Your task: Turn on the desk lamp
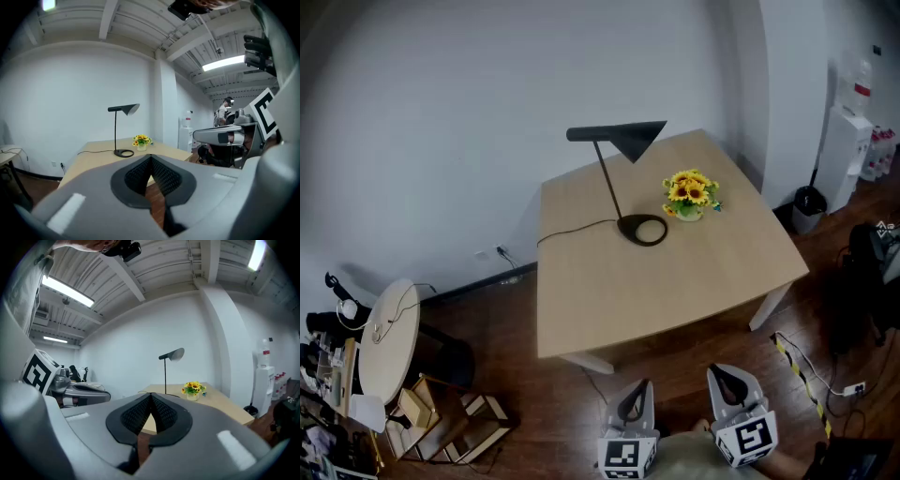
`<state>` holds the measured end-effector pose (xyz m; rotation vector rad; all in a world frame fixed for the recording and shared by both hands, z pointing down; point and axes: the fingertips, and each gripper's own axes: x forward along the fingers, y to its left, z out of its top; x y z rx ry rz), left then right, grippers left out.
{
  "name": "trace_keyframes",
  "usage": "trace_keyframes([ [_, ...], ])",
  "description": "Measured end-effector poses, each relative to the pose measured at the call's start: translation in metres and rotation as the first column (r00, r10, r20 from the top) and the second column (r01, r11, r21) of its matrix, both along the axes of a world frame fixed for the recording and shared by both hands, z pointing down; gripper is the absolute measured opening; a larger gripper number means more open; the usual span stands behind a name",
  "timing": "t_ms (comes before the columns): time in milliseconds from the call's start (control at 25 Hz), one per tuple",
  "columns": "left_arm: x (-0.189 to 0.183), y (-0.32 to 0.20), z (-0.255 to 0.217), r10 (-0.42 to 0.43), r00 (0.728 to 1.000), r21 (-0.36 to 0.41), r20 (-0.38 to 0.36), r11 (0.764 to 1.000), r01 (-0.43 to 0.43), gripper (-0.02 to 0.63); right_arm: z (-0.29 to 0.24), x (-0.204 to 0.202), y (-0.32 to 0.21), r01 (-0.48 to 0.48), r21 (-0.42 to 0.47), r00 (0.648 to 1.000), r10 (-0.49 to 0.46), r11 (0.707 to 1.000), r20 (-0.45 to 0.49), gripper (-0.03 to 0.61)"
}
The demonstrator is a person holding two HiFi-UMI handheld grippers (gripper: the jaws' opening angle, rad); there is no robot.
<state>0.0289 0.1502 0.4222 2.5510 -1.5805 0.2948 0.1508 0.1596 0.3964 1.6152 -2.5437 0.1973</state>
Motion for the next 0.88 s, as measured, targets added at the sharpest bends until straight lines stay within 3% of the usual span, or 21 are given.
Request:
trace_keyframes([
  [360,-0.028,-0.066,-0.009,0.108,0.994,0.007,-0.022,0.994,-0.108,-0.002,-0.015,-0.037,-0.054,-0.087,0.01,0.996,0.087,0.996,-0.025,0.0],
  [880,-0.116,-0.167,-0.035,0.102,0.994,0.054,-0.036,0.994,-0.099,-0.002,-0.029,-0.117,-0.15,-0.153,0.038,0.988,0.154,0.987,-0.023,0.0],
])
